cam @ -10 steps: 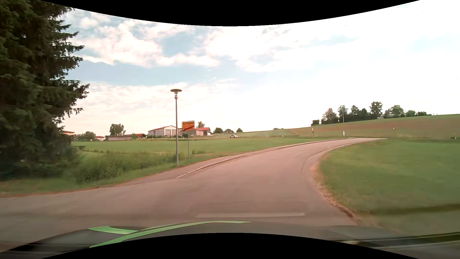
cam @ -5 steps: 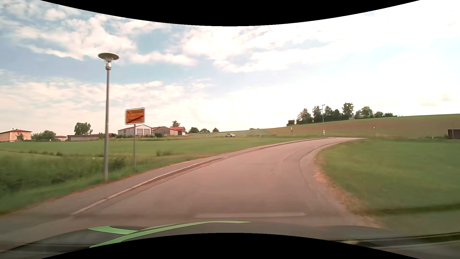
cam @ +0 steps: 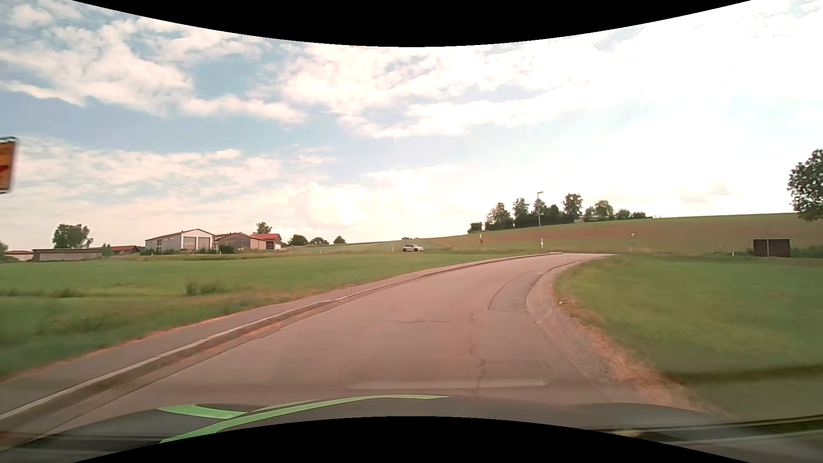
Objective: Follow the waypoints while adhering to traffic rules and regulations
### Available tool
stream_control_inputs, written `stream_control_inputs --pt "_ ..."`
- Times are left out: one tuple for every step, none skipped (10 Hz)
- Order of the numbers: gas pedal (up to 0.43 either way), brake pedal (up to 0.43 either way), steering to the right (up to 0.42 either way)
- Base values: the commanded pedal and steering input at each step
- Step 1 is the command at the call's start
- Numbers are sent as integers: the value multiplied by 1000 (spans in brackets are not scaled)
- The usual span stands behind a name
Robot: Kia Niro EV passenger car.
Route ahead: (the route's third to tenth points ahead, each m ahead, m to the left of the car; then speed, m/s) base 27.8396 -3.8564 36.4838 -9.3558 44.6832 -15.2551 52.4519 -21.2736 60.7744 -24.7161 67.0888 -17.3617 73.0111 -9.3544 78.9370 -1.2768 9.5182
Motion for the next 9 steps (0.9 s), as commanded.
stream_control_inputs --pt "118 0 114" --pt "118 0 112" --pt "118 0 108" --pt "118 0 106" --pt "118 0 104" --pt "118 0 101" --pt "118 0 98" --pt "118 0 96" --pt "118 0 94"
